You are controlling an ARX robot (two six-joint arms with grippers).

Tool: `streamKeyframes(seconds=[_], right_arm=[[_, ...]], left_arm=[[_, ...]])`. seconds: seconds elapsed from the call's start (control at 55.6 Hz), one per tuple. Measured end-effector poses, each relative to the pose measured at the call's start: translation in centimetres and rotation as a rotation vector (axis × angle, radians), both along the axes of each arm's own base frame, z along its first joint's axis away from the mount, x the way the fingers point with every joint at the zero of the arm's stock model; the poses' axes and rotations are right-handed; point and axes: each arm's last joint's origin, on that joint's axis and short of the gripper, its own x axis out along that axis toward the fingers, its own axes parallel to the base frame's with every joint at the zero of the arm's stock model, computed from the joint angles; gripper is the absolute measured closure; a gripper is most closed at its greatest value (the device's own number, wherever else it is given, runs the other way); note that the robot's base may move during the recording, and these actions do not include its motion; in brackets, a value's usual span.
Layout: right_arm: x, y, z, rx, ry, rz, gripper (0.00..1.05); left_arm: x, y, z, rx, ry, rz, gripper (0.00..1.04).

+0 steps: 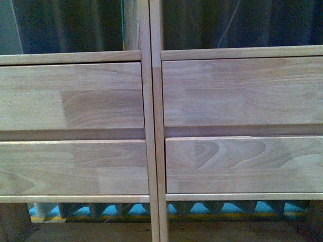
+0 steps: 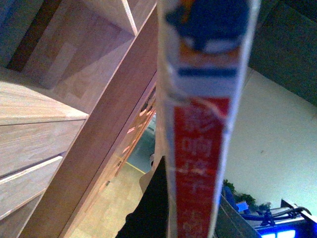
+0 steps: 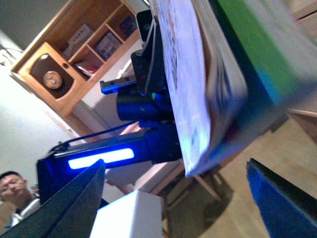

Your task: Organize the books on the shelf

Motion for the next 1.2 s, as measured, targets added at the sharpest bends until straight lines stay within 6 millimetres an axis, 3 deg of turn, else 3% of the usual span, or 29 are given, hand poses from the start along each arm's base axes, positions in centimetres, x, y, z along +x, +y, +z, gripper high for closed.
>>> streamKeyframes(seconds=[0.09,0.216,0.432,0.593,0.845,1.043,1.151,1.205], right_arm=[[-0.4,-1.6,0.0,-0.047,-0.03,-0.096,0.07],[-0.7,-3.1,0.2,-0.097,-0.083,-0.179,0.07],[-2.2,-5.5,0.8,-0.132,-0.156,-0.441,0.07],[-5.0,-6.5,1.3,-0.235,-0.276,-0.747,0.07],[-9.5,-5.8,0.5,-0.43,-0.657,-1.004,0.07],[-9.4,-4.6,-1.3,-0.469,-0.782,-1.073,0.07],[-9.4,-3.8,-1.4,-0.507,-0.525,-1.197,0.19],[-9.6,-3.6,-2.5,-0.586,-0.36,-1.239,0.27]], left_arm=[[-0.4,3.2,2.1,-0.019,-0.049,0.28,0.98],[-0.1,4.5,4.0,0.058,-0.117,0.49,0.98],[2.5,3.4,4.7,0.263,-0.168,0.697,0.98],[5.5,2.8,4.5,0.424,-0.231,0.884,0.98],[10.2,1.1,5.1,0.606,-0.332,1.023,0.98],[13.0,-0.7,6.0,0.675,-0.397,1.024,0.98],[14.3,-1.4,6.4,0.681,-0.419,1.014,0.98],[15.0,-1.7,6.6,0.685,-0.422,1.01,0.98]])
